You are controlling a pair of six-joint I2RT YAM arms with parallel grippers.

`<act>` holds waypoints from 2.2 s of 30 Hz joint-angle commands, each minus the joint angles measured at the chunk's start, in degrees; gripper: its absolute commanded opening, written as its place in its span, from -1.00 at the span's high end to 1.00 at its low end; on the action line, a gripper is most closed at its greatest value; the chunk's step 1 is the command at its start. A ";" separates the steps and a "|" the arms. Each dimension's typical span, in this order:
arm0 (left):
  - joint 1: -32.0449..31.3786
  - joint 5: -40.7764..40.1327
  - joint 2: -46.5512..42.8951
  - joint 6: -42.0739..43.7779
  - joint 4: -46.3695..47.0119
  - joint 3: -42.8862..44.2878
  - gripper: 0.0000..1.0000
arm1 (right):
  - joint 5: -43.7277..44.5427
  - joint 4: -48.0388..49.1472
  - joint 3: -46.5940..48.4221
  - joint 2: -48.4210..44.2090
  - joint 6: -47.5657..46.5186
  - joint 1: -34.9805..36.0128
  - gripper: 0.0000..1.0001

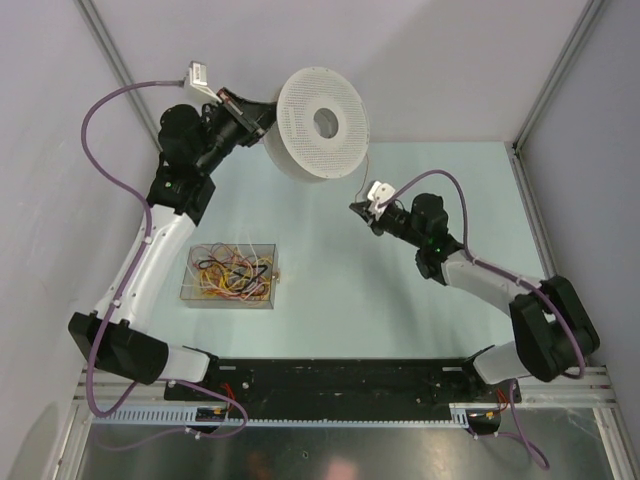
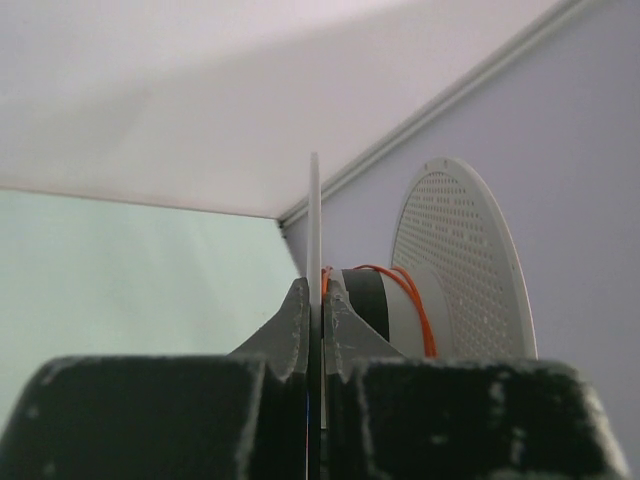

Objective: Wrap the cables

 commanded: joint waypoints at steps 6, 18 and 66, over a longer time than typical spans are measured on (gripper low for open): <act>-0.81 -16.60 5.32 11.90 -10.04 6.67 1.00 | -5.68 -23.22 -1.96 -14.17 -13.16 7.83 1.00; -7.99 -28.90 9.42 23.79 -14.80 5.26 1.00 | 0.83 -35.12 1.44 -22.04 -22.11 13.09 1.00; -14.87 25.81 -13.90 76.81 -4.74 -21.98 1.00 | -19.84 -56.83 30.62 -9.31 -14.34 -6.48 1.00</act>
